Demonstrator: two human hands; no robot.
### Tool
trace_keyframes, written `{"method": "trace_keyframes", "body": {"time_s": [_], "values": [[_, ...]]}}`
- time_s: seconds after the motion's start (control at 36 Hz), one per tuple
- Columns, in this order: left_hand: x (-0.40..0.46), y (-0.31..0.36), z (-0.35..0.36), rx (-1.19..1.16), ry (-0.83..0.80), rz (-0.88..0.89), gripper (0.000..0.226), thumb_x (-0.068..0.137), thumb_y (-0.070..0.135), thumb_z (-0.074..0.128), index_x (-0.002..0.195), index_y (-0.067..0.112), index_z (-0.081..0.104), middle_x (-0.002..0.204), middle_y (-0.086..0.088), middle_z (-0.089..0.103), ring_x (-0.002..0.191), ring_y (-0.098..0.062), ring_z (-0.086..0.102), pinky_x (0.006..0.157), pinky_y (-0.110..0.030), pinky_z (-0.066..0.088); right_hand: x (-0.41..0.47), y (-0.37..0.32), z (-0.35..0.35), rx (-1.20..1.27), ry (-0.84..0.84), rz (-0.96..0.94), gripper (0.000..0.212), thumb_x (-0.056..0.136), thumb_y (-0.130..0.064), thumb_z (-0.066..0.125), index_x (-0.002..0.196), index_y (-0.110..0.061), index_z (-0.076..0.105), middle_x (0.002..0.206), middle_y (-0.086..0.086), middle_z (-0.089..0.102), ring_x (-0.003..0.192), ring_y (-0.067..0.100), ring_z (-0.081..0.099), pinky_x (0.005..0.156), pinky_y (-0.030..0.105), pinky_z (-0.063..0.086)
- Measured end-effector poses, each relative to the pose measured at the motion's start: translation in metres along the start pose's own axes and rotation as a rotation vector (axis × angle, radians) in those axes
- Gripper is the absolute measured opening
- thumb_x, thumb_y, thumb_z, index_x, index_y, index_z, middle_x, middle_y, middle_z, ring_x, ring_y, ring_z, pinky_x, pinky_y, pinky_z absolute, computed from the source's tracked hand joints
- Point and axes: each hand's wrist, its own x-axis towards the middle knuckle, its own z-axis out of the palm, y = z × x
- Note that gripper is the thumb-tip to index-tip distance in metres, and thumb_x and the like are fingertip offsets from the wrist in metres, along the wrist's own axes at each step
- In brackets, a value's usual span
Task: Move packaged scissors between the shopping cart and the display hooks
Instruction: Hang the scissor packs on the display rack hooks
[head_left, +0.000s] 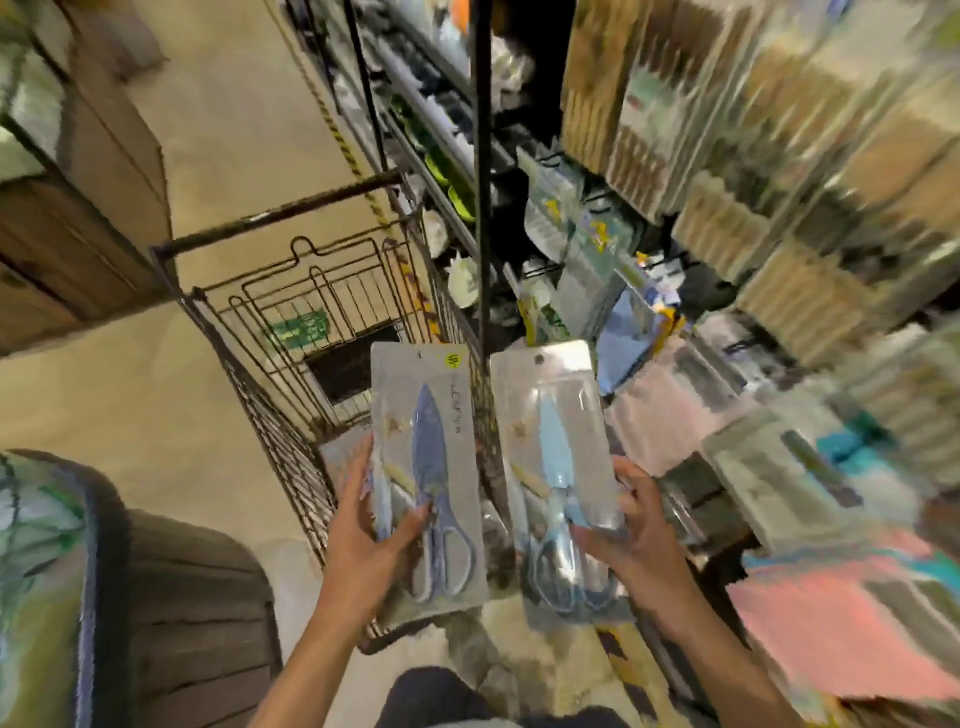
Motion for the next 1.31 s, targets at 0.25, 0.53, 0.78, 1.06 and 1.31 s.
{"method": "trace_keyframes", "body": {"time_s": [0.25,0.53,0.78,1.06,1.31], "values": [[-0.074,0.032,0.060,0.065,-0.175,0.141,0.088,0.084,0.029,0.080,0.149,0.060,0.029,0.160,0.017,0.036,0.145,-0.019,0.042,0.114,-0.057,0.042,-0.114,0.011,-0.059,0.063,0.221,-0.110,0.094,0.079,0.011,0.075,0.151,-0.033,0.033,0.125,-0.030,0.064,0.119,0.006,0.064,0.085,0.026,0.058],[-0.140,0.058,0.102,0.091,-0.455,0.272,0.084,0.084,0.035,0.079,0.145,0.066,0.030,0.155,0.027,0.039,0.141,-0.002,0.043,0.115,-0.048,0.043,-0.245,0.031,-0.085,0.110,0.533,-0.189,0.093,0.072,-0.013,0.084,0.150,-0.032,0.036,0.144,-0.024,0.053,0.128,-0.001,0.054,0.091,0.012,0.049],[-0.179,0.060,0.131,0.079,-0.812,0.298,0.093,0.071,0.060,0.080,0.149,0.061,0.029,0.147,-0.015,0.055,0.133,-0.033,0.056,0.108,-0.058,0.047,-0.354,0.051,-0.061,0.083,0.867,-0.162,0.091,0.082,-0.005,0.079,0.151,-0.039,0.032,0.126,-0.051,0.048,0.117,-0.020,0.051,0.082,0.007,0.050],[-0.263,0.059,0.144,0.042,-1.118,0.405,0.088,0.079,0.020,0.079,0.148,0.049,0.034,0.144,0.028,0.050,0.126,0.008,0.055,0.101,-0.022,0.052,-0.475,0.082,-0.012,0.077,1.168,-0.127,0.095,0.081,-0.005,0.080,0.149,-0.049,0.031,0.143,-0.013,0.057,0.127,0.005,0.058,0.094,0.032,0.057],[-0.347,0.086,0.168,-0.007,-1.248,0.496,0.085,0.087,0.015,0.076,0.147,0.060,0.034,0.153,0.012,0.050,0.135,-0.006,0.053,0.110,-0.041,0.049,-0.565,0.082,-0.038,0.087,1.323,-0.235,0.093,0.075,-0.005,0.080,0.148,-0.039,0.034,0.137,-0.018,0.058,0.123,0.001,0.059,0.087,0.019,0.055]]}}
